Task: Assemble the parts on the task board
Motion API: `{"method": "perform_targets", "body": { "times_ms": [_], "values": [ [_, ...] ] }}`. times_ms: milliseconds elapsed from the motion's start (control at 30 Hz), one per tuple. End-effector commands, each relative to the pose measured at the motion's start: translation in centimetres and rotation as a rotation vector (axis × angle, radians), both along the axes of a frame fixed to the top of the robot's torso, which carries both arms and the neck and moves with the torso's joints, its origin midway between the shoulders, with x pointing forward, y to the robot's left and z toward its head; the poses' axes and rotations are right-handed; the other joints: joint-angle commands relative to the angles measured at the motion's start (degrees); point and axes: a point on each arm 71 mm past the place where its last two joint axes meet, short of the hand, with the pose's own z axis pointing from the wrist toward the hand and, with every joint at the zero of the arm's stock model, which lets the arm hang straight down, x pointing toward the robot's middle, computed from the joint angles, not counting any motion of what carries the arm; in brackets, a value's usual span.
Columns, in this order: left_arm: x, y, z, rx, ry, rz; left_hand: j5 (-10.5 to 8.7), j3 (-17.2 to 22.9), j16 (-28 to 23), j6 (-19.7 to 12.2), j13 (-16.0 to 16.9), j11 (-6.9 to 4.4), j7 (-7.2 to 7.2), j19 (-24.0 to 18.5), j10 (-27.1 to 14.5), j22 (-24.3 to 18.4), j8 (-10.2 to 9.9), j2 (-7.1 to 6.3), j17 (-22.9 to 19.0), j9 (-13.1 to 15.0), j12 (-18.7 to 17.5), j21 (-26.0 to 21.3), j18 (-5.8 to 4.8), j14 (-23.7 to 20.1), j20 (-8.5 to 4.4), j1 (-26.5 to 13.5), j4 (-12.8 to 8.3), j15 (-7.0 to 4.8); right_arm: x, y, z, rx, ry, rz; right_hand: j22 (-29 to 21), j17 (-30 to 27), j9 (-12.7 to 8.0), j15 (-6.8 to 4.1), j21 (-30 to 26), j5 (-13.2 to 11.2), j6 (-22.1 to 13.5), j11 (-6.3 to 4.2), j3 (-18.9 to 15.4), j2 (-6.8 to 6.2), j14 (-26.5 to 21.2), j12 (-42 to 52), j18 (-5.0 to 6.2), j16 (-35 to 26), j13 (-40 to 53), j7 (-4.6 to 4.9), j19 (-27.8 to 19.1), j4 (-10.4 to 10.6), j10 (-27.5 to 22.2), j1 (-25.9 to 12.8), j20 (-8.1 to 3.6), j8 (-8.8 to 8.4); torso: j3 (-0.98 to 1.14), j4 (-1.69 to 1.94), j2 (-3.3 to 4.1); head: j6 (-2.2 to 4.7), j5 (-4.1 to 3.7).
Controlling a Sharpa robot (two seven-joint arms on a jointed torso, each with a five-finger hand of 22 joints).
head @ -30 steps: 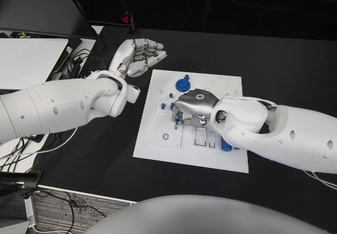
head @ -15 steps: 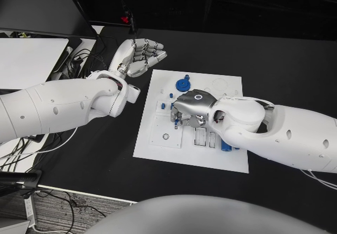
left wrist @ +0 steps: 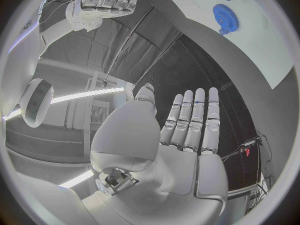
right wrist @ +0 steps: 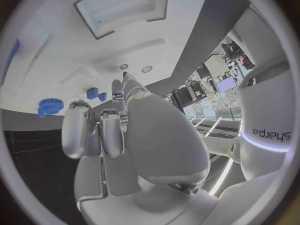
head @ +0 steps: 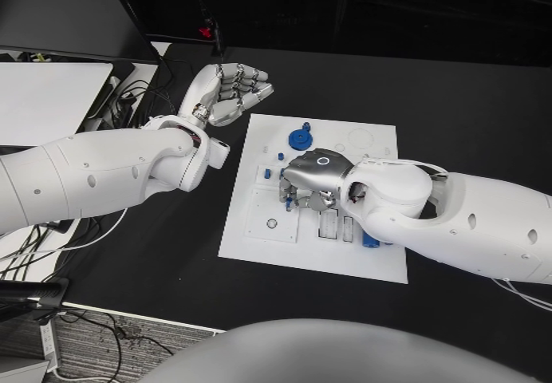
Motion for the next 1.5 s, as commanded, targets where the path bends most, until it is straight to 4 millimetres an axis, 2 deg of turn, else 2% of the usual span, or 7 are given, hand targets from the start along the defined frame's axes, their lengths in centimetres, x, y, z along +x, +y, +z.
{"method": "perform_targets", "body": {
  "times_ms": [33, 500, 733, 1067, 1300, 1500],
  "values": [
    [-0.20, -0.18, 0.44, -0.008, -0.053, -0.025, 0.39, -0.4, 0.4, -0.3, 0.0, -0.15, 1.24, 0.5, -0.4, -0.1, 0.2, 0.56, -0.1, -0.1, 0.3, -0.4, 0.63, 0.1, -0.02, 0.0, 0.0, 0.01, -0.04, 0.06, -0.13, -0.020, 0.013, 0.003, 7.6, 0.0, 0.1, 0.01, -0.2, 0.3, -0.2, 0.04, 0.3, 0.64, 3.4, -0.3, -0.69, 0.1, -0.1, 0.38, 0.0, 0.1, -0.3, 0.2, -0.02, -0.01, 0.00, -0.01, 0.00, 0.00, -0.19],
    [-0.20, -0.14, 0.43, -0.008, -0.053, -0.024, 0.39, -0.5, 0.4, -0.4, 0.0, -0.13, 1.25, 0.5, -0.4, -0.1, 0.3, 0.63, -0.2, -0.1, 0.4, -0.4, 0.63, 0.1, -0.02, 0.0, 0.0, 0.02, 0.18, -0.04, -0.43, -0.035, 0.023, -0.007, 7.5, -0.2, 0.0, 0.15, -0.4, 0.4, -0.4, 0.24, 0.5, 0.57, 3.4, -0.3, -0.64, 0.0, -0.1, 0.58, -0.1, 0.1, -0.7, 0.0, 0.10, -0.24, -0.02, 0.02, 0.02, 0.00, -0.61],
    [-0.21, -0.14, 0.43, -0.008, -0.053, -0.024, 0.39, -0.5, 0.4, -0.4, 0.0, -0.13, 1.25, 0.5, -0.4, -0.1, 0.3, 0.63, -0.2, -0.1, 0.4, -0.4, 0.63, 0.1, -0.02, 0.0, 0.0, 0.02, 0.16, 0.04, -0.53, -0.035, 0.026, -0.004, 7.4, -0.3, 0.0, 0.16, -0.5, 0.4, -0.4, 0.25, 0.5, 0.56, 3.4, -0.3, -0.62, 0.0, -0.1, 0.59, -0.2, 0.1, -0.7, 0.0, 0.11, -0.26, 0.04, 0.00, 0.02, 0.00, -0.57],
    [-0.22, -0.12, 0.44, -0.008, -0.053, -0.023, 0.39, -0.5, 0.4, -0.4, 0.0, -0.13, 1.25, 0.5, -0.4, -0.1, 0.3, 0.63, -0.2, -0.1, 0.4, -0.4, 0.63, 0.1, -0.02, 0.0, 0.0, 0.02, 0.15, 0.15, -0.66, -0.029, 0.031, -0.001, 7.4, -0.3, 0.0, 0.20, -0.6, 0.4, -0.5, 0.28, 0.6, 0.53, 3.4, -0.3, -0.60, 0.0, -0.1, 0.62, -0.2, 0.1, -0.8, -0.1, 0.14, -0.31, -0.02, -0.05, -0.01, 0.00, -0.58],
    [-0.21, -0.12, 0.43, -0.008, -0.053, -0.023, 0.39, -0.5, 0.4, -0.4, 0.0, -0.13, 1.25, 0.5, -0.4, -0.1, 0.3, 0.63, -0.2, -0.1, 0.4, -0.4, 0.63, 0.1, -0.02, 0.0, 0.0, 0.02, 0.12, 0.23, -0.62, -0.017, 0.028, 0.001, 7.4, -0.3, 0.0, 0.20, -0.6, 0.4, -0.5, 0.28, 0.6, 0.53, 3.4, -0.3, -0.60, 0.0, -0.1, 0.62, -0.2, 0.1, -0.8, -0.1, 0.14, -0.31, 0.03, -0.04, -0.01, 0.00, -0.55],
    [-0.22, -0.11, 0.43, -0.008, -0.052, -0.023, 0.39, -0.5, 0.4, -0.4, 0.0, -0.13, 1.25, 0.5, -0.4, -0.1, 0.3, 0.63, -0.2, -0.1, 0.4, -0.4, 0.63, 0.1, -0.02, 0.0, 0.0, 0.02, 0.09, 0.27, -0.63, -0.017, 0.024, 0.002, 7.4, -0.4, 0.0, 0.21, -0.6, 0.4, -0.5, 0.29, 0.6, 0.52, 3.4, -0.3, -0.60, -0.1, -0.1, 0.63, -0.2, 0.0, -0.9, -0.1, 0.16, -0.34, 0.00, -0.01, 0.03, 0.00, -0.64]
  ]
}}
